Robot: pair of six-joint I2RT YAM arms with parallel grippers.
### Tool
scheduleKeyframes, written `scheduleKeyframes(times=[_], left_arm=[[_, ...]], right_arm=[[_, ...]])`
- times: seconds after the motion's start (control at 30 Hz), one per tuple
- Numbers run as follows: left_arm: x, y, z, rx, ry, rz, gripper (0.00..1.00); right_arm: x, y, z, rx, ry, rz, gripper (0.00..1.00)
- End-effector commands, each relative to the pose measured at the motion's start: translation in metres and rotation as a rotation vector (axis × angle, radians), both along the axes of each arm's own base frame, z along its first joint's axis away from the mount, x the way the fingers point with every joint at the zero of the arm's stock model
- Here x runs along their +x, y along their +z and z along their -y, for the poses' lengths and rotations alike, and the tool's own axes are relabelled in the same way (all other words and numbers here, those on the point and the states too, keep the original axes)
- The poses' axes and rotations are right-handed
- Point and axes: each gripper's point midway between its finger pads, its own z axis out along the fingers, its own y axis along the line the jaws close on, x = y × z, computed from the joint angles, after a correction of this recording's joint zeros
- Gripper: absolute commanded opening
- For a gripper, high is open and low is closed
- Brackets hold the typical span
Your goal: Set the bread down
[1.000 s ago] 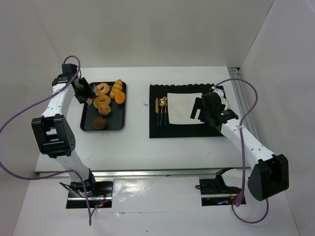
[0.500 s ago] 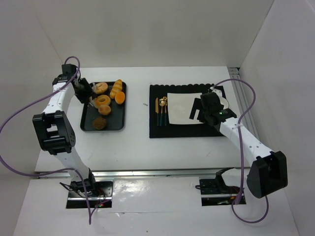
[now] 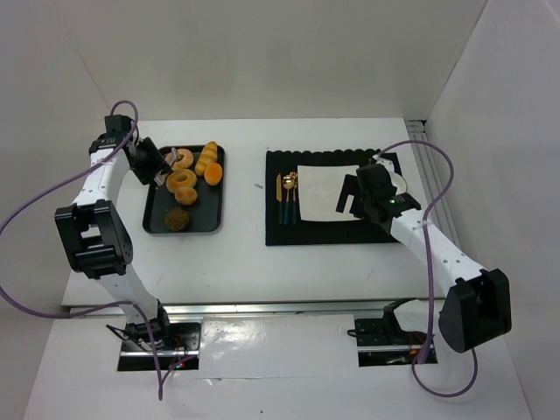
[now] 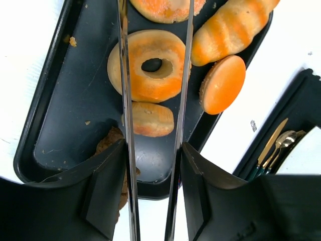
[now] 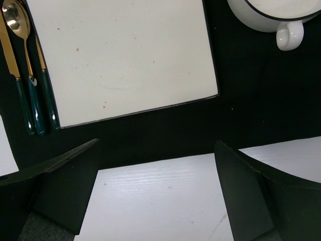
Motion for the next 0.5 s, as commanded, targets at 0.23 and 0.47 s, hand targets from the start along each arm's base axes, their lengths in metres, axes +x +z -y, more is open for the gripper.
scheduleKeyframes(times=[0.23, 0.47], left_arm=[[0.006, 0.021, 0.006, -0.029, -0.012, 0.078, 0.59], [0.004, 0.004, -0.003, -0.042, 0.030, 0.043, 0.56]], right_arm=[[0.013, 0.013, -0.006, 0.027, 0.006, 0.065, 1.00], [0.013, 0.013, -0.006, 0.027, 0.006, 0.065, 1.00]])
